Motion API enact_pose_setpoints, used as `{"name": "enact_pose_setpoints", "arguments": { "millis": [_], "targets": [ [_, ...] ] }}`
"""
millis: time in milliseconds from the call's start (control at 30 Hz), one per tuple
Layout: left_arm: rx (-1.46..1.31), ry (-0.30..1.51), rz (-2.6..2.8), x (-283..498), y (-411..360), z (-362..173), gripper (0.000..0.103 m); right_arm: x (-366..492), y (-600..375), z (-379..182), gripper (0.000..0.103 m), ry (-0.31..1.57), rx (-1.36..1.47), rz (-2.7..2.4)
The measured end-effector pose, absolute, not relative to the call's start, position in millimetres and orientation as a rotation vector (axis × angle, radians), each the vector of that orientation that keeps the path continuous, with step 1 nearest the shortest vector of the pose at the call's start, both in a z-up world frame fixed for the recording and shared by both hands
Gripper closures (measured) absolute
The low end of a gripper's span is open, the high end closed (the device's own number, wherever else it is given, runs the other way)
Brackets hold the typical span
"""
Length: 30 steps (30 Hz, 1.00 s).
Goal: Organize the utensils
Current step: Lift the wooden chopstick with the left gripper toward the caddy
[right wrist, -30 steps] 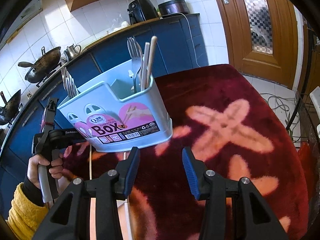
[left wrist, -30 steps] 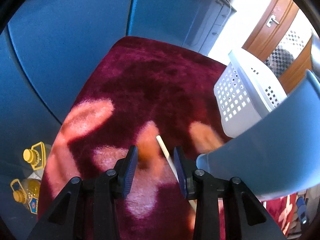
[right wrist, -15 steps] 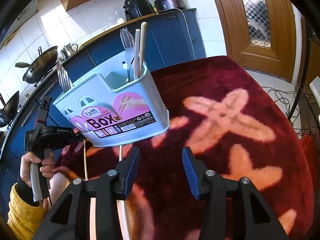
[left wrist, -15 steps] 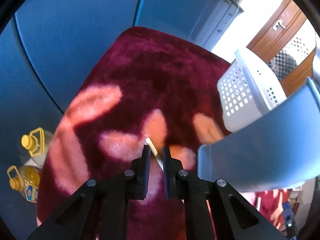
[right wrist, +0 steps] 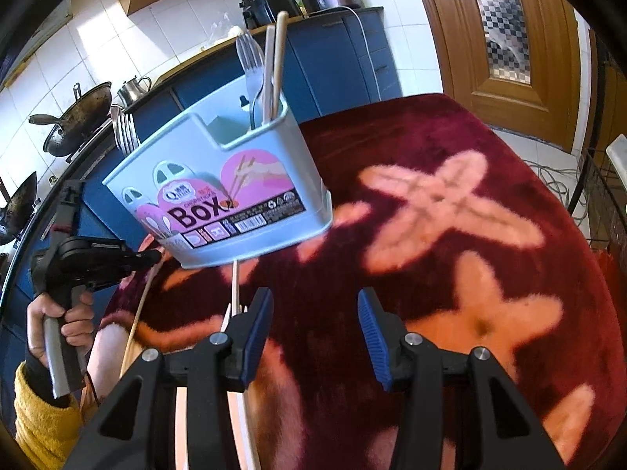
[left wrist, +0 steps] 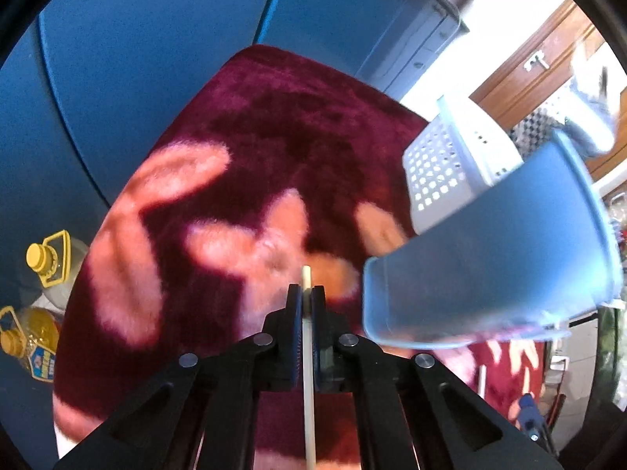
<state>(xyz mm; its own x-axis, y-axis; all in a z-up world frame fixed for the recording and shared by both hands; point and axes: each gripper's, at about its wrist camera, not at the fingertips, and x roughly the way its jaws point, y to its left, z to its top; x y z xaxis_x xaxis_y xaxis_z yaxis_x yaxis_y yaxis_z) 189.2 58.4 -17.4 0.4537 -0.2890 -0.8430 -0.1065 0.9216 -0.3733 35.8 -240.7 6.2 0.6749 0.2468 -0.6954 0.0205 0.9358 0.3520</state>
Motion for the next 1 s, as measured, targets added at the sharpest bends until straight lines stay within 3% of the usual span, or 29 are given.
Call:
{"name": "enact_pose_setpoints", "arguments": {
  "millis": [367, 600, 1000],
  "targets": [
    [-0.443, 0.909, -0.197, 134.1, 54.9, 40.7, 0.099, 23.0, -232.6, 2.6, 0.054, 0.827, 0.341, 0.142],
    [-0.384, 0.684, -0.19, 110.4, 44.8, 99.4, 0.099, 17.2, -231.8, 0.5, 0.054, 0.824, 0.343, 0.151],
    [-0.327, 0.441, -0.139, 124.9, 19.0, 159.5, 0.099, 17.1, -239.2, -3.8, 0.054, 0.817, 0.36, 0.156]
  ]
}}
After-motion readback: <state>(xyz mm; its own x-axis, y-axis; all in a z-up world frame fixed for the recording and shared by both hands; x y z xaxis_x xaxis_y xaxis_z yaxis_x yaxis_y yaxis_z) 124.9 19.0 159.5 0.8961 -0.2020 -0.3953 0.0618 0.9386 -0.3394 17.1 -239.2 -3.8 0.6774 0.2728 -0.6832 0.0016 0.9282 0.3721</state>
